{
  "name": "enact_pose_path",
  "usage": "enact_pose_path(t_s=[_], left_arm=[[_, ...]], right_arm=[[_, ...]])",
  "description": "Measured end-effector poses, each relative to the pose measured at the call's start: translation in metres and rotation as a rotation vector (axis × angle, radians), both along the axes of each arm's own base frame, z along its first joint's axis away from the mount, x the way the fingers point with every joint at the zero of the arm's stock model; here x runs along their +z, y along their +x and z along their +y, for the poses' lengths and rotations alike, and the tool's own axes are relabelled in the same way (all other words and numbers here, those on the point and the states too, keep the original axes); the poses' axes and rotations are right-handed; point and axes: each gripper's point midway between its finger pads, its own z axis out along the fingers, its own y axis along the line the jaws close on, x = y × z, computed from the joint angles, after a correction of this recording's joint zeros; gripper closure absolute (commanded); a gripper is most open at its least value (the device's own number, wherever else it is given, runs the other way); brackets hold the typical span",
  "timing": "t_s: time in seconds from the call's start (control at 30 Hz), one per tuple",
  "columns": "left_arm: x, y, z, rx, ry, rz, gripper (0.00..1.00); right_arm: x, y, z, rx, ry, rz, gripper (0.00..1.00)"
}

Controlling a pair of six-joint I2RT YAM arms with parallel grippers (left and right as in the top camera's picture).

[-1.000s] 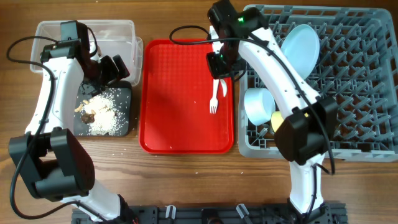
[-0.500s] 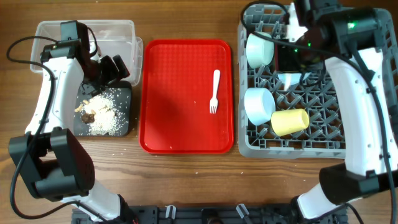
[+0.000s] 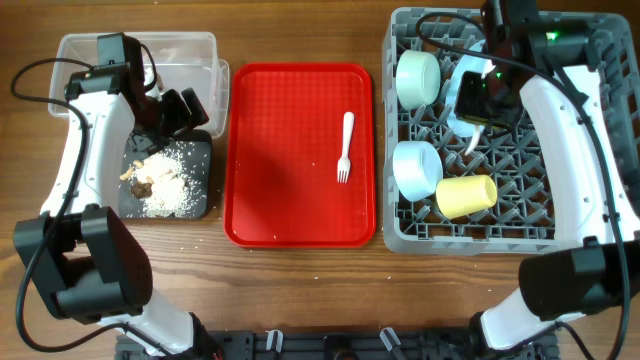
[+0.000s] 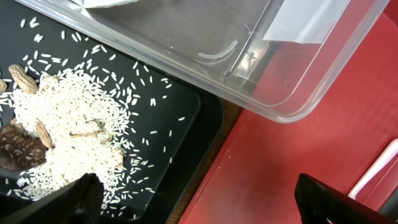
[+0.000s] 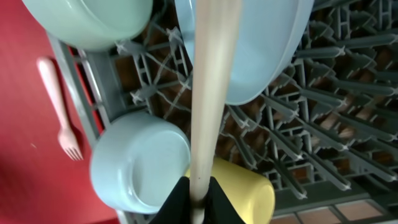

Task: Sort waste into correct bins and load items into the dishwasher rack
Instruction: 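Release the spoon and reach the right gripper to the white fork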

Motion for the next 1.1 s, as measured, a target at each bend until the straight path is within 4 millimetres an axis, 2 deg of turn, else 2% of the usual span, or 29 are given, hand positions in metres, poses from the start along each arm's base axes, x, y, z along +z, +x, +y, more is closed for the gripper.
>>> enact_pose_path(t_s=[0.23, 0.43, 0.47, 0.5, 0.53, 0.63, 0.87, 0.97, 1.1], left_arm=[[0.000, 0.000, 0.000, 0.000, 0.000, 0.000, 0.00], [0.000, 0.000, 0.000, 0.000, 0.000, 0.000, 0.00], [0.000, 0.000, 0.000, 0.000, 0.000, 0.000, 0.00], [0.000, 0.000, 0.000, 0.000, 0.000, 0.000, 0.00], [0.000, 0.000, 0.000, 0.000, 0.000, 0.000, 0.00], [0.000, 0.000, 0.000, 0.000, 0.000, 0.000, 0.00], [0.000, 0.000, 0.000, 0.000, 0.000, 0.000, 0.00], [0.000, 0.000, 0.000, 0.000, 0.000, 0.000, 0.00], [0.000, 0.000, 0.000, 0.000, 0.000, 0.000, 0.00]], right_arm=[[0.011, -0.007, -0.021, -0.314, -0.048, -0.067, 0.96], [-0.019, -0.020, -0.039, -0.572, -0.101, -0.045, 0.94], [-0.023, -0.022, -0.041, -0.600, -0.104, -0.040, 0.84], [-0.028, -0.023, -0.042, -0.629, -0.105, -0.040, 0.67], [-0.031, -0.023, -0.043, -0.645, -0.106, -0.042, 0.58], [-0.040, -0.023, -0.044, -0.689, -0.103, -0.046, 0.58], [-0.040, -0.018, -0.043, -0.669, -0.099, -0.060, 0.58], [-0.040, -0.011, -0.039, -0.572, -0.088, -0.063, 0.59], [-0.033, 0.005, -0.020, -0.350, -0.008, -0.092, 0.53]])
